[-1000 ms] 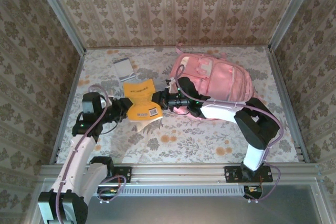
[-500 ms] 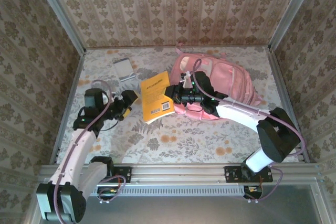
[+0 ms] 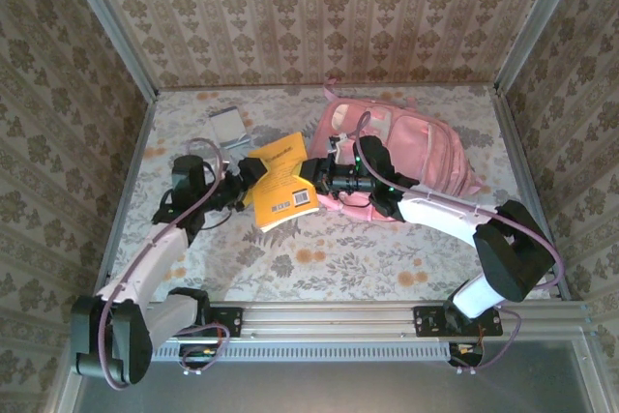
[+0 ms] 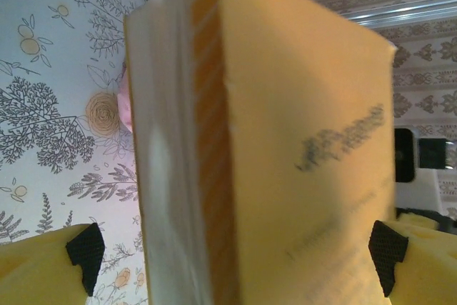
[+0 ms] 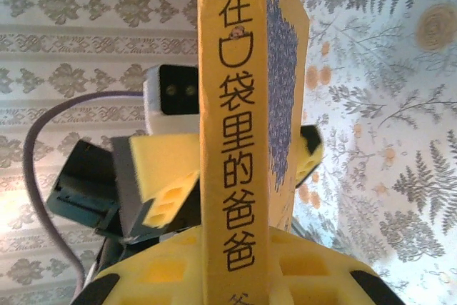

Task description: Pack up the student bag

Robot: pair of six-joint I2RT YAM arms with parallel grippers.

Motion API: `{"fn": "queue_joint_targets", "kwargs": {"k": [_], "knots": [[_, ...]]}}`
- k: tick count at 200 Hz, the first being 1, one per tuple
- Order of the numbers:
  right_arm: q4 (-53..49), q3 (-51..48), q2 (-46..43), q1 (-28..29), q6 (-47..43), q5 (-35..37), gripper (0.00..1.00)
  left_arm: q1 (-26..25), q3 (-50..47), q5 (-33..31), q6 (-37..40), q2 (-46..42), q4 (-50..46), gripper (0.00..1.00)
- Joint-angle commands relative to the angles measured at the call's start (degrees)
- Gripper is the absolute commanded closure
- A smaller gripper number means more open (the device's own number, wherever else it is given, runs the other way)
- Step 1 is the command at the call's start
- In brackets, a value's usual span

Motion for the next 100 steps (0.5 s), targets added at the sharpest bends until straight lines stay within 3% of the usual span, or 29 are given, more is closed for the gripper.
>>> {"fn": "queue_joint_targets", "kwargs": {"k": [1,21,46,91,100], "knots": [[7.5,0.3,-3.6,0.6,1.8,-2.2,1.0,-0.8,-0.1,0.1,-2.5,0.7,5.4,0.02],[7.4,-0.1,-3.9,0.6,1.3,-2.1,1.0,-1.3,-0.1,0.2,-4.4,1.2,8.8,0.13],[5.7,-0.7,-4.1,0.4,-0.3,-1.9,1.0,-1.9,-0.6,0.2,-6.5,0.8,12.3,0.48],[-1.6,-1.1,-6.8,-0.9,-4.7,0.5,1.0,-2.0,-1.9,-0.5,-10.7,-0.5,17.1,0.99],[-5.3,-0.7,-7.7,-1.2,-7.0,1.8,0.92,-2.1,-2.0,-1.8,-11.7,-1.5,16.6,1.0]]}}
